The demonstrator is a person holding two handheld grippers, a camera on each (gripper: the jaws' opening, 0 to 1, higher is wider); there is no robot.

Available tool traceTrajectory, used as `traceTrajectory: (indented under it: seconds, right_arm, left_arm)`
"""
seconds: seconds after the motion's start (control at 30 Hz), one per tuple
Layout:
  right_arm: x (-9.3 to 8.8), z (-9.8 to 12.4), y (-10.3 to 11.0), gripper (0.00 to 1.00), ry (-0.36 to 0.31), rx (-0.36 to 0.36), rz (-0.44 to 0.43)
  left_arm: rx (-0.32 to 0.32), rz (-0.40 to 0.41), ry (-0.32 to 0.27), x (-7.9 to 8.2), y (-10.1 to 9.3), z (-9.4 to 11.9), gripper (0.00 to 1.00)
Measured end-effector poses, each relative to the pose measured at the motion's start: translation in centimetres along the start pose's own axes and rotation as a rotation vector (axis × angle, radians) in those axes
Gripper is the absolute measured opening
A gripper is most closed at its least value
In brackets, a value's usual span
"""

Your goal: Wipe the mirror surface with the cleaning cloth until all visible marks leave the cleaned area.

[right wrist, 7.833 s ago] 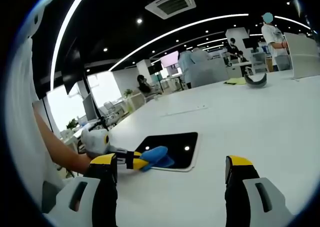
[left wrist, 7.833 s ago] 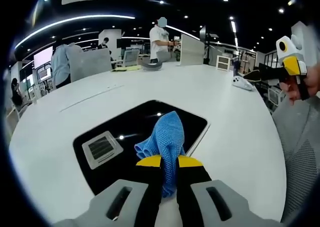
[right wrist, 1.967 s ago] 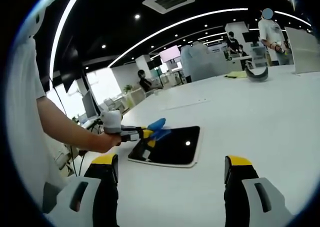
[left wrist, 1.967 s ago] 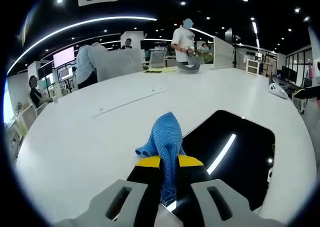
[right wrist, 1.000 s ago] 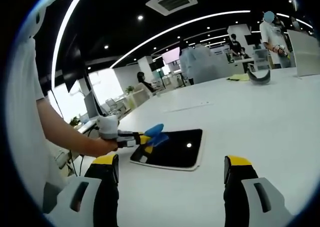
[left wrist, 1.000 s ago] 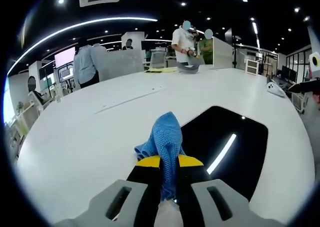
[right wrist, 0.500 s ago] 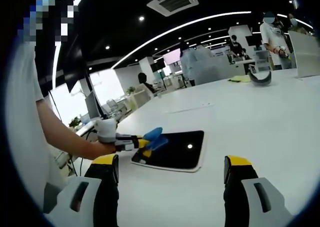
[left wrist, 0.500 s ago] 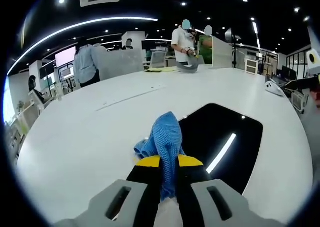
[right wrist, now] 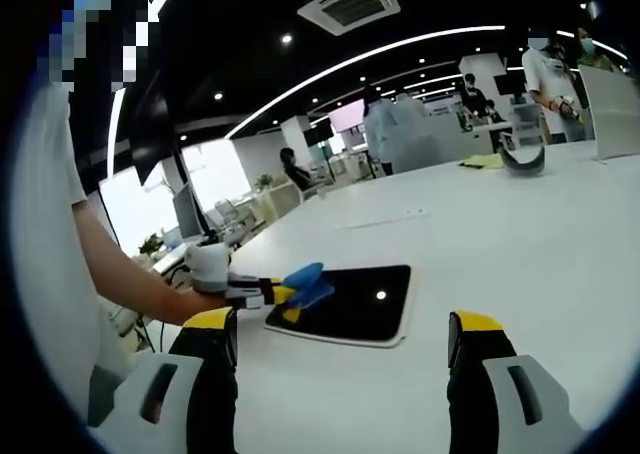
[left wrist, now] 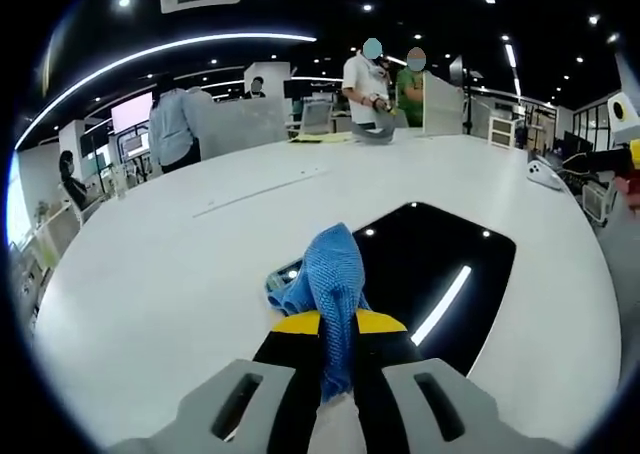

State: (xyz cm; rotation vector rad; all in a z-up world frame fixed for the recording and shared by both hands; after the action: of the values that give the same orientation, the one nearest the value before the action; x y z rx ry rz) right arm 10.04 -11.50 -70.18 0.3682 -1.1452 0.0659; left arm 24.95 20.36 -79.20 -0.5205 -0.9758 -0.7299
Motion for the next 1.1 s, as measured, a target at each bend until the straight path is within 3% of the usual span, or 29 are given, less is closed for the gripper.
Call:
traceTrajectory:
  seconds: [1.1]
  right_arm:
    - [0.4, 0.4, 0.4, 0.86, -0.002, 0.031, 0.025]
  left_arm:
    - [0.002, 0.009, 0.000, -1.5, -2.4, 2.6, 0.08]
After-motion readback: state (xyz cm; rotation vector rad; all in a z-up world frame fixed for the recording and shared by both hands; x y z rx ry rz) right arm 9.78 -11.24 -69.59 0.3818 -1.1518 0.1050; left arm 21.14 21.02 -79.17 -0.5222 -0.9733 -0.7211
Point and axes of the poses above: the point that each gripper's makers call its tool centre point, and the gripper's own axes: z roughly backward along the fingers, y roughly to its left, x roughly out of its top, the point moved 10 cm from there along z, roughly backward along the fingers, and after that the axes turned 12 degrees about -x, right-handed, at the moved point
